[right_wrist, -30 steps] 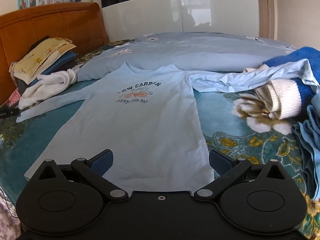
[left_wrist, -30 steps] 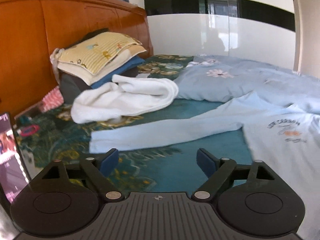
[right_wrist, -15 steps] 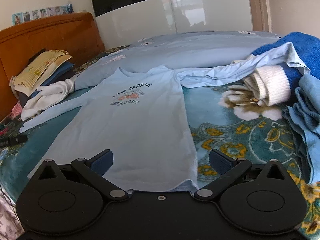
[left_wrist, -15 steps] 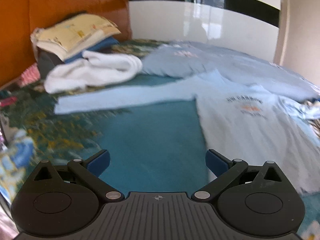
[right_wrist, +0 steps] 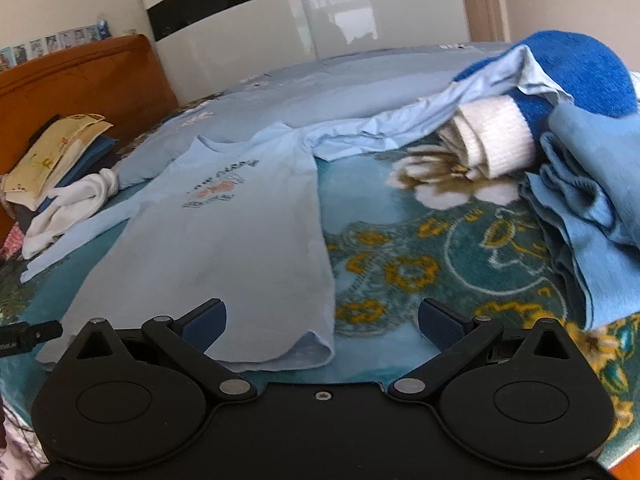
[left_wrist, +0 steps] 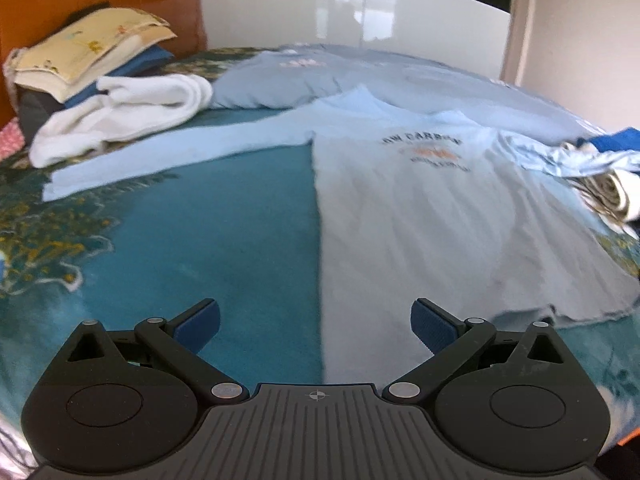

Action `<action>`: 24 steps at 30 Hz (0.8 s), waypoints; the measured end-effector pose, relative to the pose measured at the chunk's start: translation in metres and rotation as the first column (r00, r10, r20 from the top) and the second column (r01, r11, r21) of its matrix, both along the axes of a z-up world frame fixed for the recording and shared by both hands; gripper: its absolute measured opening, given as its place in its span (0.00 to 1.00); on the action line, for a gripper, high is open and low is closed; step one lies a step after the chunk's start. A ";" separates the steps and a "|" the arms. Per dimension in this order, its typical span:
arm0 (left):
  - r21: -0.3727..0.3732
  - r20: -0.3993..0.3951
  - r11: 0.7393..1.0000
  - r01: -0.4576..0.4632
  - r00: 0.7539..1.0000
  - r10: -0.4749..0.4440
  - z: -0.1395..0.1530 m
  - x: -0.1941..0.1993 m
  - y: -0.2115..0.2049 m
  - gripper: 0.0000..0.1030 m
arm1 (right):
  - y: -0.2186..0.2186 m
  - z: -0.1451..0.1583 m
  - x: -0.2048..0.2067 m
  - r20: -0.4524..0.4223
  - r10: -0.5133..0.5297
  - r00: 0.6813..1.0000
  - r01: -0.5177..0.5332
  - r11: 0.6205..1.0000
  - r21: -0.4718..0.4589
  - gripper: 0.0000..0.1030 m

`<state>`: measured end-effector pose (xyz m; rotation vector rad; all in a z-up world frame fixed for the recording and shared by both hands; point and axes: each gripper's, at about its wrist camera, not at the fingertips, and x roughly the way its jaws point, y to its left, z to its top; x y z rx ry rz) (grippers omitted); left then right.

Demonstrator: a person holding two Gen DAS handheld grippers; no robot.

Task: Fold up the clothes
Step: 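Open the left gripper and move both grippers over the shirt hem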

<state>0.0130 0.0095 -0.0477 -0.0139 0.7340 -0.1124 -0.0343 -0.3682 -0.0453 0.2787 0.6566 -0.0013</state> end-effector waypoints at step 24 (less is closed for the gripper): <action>-0.089 0.019 0.994 0.060 0.998 -0.058 -0.002 -0.028 0.010 0.89 | -0.001 -0.009 -0.002 -0.016 0.031 0.999 -0.028 0.992 0.123 0.60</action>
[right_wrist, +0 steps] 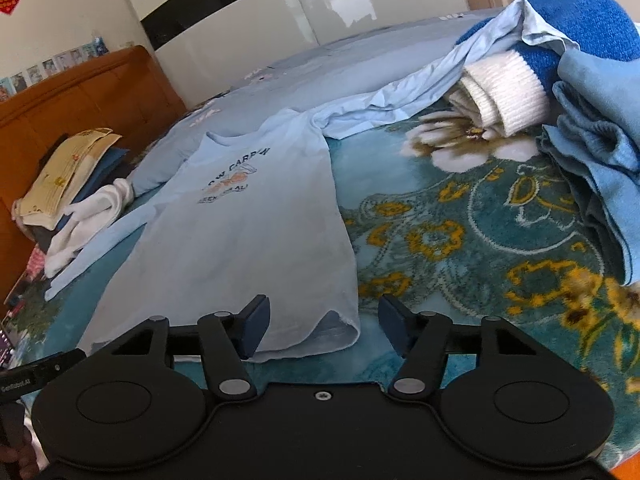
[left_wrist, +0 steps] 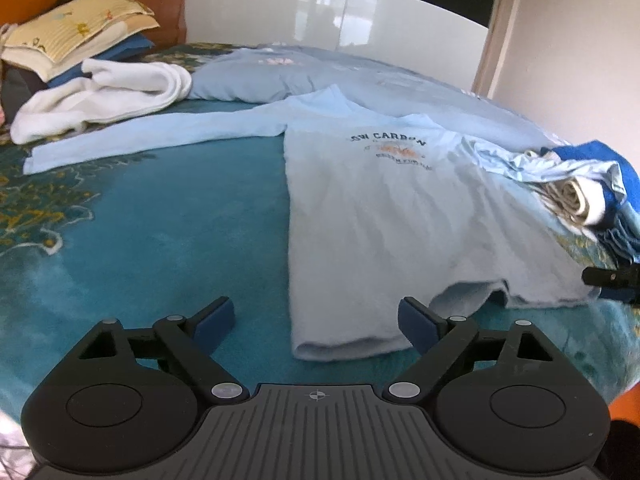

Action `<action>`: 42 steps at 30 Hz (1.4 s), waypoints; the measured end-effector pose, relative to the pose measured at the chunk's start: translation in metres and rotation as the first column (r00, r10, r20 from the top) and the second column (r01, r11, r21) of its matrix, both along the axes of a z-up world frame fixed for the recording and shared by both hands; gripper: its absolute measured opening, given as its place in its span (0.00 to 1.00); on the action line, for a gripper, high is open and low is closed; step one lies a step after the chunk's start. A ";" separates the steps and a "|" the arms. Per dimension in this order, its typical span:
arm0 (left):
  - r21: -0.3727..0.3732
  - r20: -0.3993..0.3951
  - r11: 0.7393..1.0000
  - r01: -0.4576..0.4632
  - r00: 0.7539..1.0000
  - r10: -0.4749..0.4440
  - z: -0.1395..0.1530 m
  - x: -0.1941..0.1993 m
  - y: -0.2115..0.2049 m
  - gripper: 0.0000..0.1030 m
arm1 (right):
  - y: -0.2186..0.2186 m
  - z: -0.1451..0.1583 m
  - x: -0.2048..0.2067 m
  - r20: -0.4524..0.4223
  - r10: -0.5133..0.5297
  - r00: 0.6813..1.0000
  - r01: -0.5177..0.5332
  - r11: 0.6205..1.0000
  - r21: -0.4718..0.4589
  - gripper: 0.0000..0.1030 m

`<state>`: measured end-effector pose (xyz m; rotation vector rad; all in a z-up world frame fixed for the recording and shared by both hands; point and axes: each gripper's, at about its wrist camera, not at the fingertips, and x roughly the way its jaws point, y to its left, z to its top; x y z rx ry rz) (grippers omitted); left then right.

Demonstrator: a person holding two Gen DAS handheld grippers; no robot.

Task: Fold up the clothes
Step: 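Open the left gripper and move both grippers over the shirt hem, then lower both grippers onto the shirt hem and close them on it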

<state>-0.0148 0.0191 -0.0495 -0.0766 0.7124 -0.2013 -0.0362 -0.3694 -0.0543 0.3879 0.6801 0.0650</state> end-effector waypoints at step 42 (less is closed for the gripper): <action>0.294 0.024 0.956 -0.015 1.000 0.008 -0.006 -0.003 -0.012 0.96 | -0.011 0.010 -0.010 0.002 -0.018 1.000 0.018 0.999 -0.044 0.62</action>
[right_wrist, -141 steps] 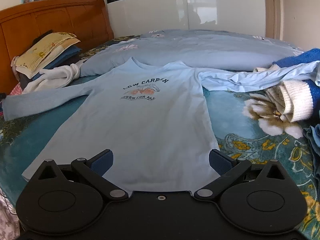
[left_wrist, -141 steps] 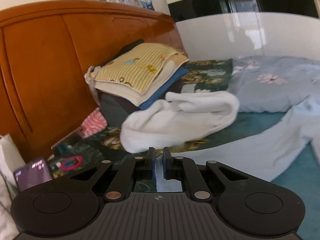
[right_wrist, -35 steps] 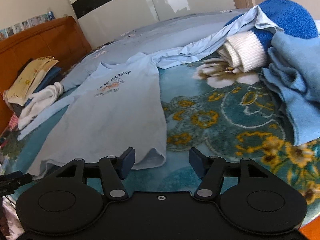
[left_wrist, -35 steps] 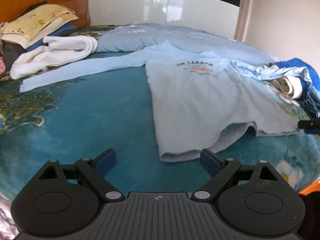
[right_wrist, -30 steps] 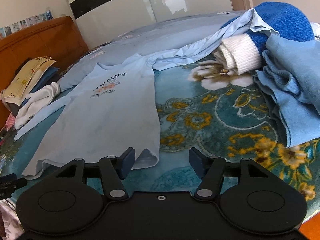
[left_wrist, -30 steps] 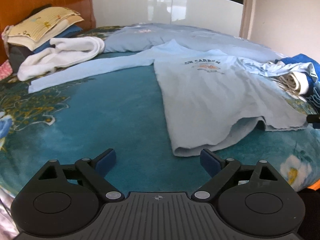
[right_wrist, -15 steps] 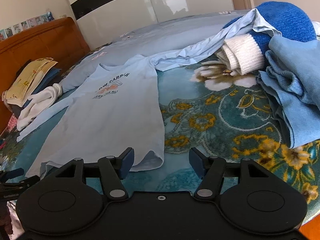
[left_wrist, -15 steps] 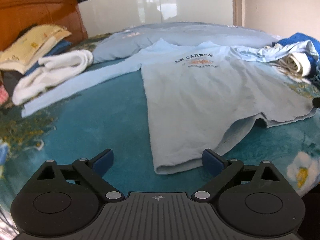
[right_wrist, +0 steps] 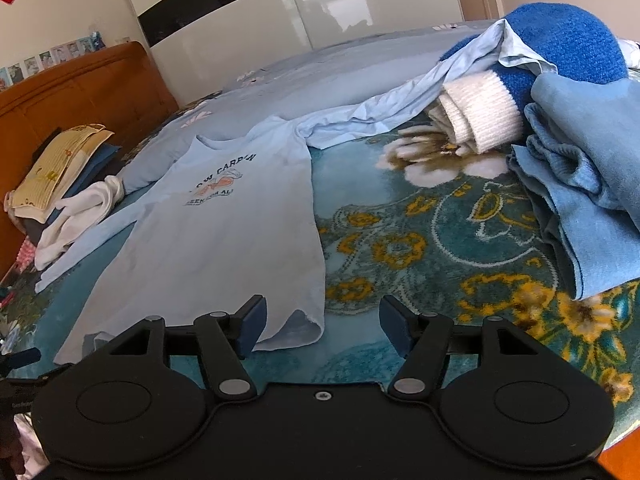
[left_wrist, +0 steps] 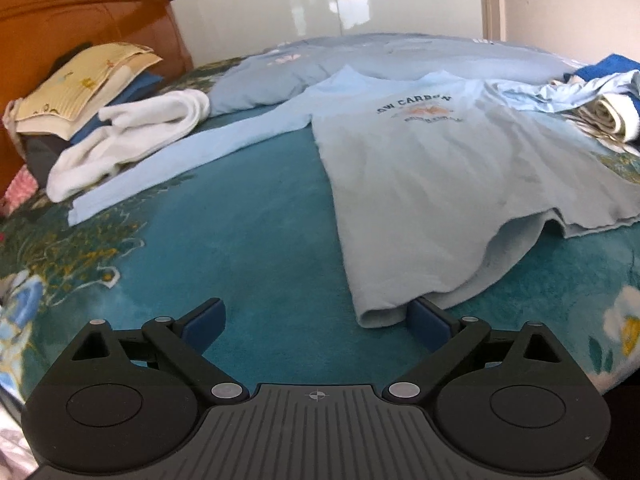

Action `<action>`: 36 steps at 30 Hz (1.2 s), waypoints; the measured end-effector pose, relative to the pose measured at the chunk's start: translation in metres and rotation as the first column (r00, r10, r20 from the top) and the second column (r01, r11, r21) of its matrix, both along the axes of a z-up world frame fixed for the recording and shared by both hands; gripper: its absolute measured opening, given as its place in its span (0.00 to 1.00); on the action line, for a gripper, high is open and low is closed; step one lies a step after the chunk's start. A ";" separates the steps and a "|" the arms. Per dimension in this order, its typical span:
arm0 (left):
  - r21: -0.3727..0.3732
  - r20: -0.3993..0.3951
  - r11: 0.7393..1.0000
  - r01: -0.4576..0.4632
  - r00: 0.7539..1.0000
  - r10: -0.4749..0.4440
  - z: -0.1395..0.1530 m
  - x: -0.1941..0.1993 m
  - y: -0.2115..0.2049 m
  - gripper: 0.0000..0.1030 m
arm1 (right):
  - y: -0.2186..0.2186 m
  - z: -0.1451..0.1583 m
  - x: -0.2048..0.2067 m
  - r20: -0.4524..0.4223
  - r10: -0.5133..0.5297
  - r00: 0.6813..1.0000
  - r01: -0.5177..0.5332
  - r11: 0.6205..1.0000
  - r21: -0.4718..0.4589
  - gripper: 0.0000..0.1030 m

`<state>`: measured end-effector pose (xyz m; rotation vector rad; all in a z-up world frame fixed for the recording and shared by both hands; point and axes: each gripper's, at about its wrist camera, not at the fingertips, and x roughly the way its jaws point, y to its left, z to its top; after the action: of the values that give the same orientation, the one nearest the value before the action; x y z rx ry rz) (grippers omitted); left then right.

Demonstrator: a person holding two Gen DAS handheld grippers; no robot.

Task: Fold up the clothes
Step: 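Lower both grippers onto the shirt hem and close them on it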

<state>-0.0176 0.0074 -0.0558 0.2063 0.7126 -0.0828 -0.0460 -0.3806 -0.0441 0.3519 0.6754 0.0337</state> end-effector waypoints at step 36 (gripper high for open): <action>-0.164 0.039 0.986 -0.032 0.998 0.039 0.004 -0.008 0.011 0.94 | -0.008 0.000 -0.006 -0.008 -0.015 1.000 0.015 1.000 -0.021 0.67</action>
<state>-0.0253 0.0188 -0.0516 0.0386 0.6638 -0.1018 -0.0517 -0.3888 -0.0443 0.3370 0.6811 0.0106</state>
